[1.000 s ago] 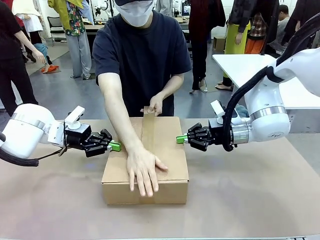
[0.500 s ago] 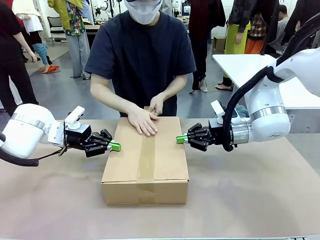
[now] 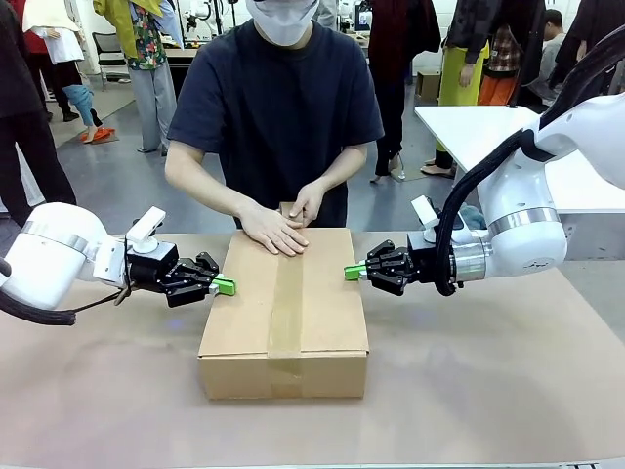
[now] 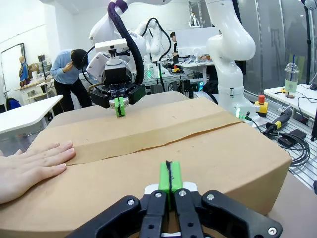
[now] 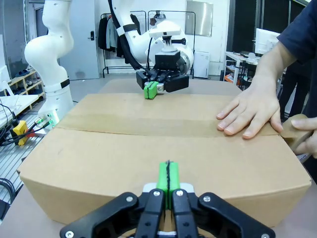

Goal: Wrap the clocks to prevent damage.
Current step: After the human seals the box with tape, release both hands from the side flaps of the Package Box.

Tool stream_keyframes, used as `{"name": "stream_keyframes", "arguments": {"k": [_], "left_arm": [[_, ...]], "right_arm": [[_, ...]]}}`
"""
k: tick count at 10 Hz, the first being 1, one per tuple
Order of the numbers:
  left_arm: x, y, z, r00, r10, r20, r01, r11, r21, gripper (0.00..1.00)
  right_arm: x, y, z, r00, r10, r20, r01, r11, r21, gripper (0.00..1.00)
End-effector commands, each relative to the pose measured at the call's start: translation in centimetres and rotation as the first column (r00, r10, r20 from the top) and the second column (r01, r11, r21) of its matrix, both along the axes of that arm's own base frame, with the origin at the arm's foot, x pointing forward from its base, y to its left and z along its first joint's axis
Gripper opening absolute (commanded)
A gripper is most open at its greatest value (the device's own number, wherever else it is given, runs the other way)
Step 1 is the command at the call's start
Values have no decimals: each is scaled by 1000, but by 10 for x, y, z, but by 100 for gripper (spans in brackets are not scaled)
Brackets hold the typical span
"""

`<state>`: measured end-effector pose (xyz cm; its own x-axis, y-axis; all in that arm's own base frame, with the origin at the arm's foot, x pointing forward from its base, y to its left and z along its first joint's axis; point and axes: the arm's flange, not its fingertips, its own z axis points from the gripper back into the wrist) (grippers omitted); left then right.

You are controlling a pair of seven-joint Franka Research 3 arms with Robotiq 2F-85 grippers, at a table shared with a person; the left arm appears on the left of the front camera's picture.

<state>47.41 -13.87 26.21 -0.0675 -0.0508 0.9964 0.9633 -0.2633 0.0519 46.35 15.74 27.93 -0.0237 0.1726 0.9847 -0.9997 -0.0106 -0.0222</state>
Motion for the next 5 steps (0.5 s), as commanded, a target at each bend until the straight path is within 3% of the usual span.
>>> {"name": "stream_keyframes", "arguments": {"k": [1, 5], "left_arm": [[1, 0, -1, 1000, -3, 9, 3, 1000, 3, 0], [1, 0, -1, 1000, -3, 9, 3, 1000, 3, 0]], "right_arm": [[-1, 1, -3, 1000, -13, -8, 12, 1000, 0, 1], [-1, 1, -3, 1000, -13, -8, 12, 1000, 0, 1]]}}
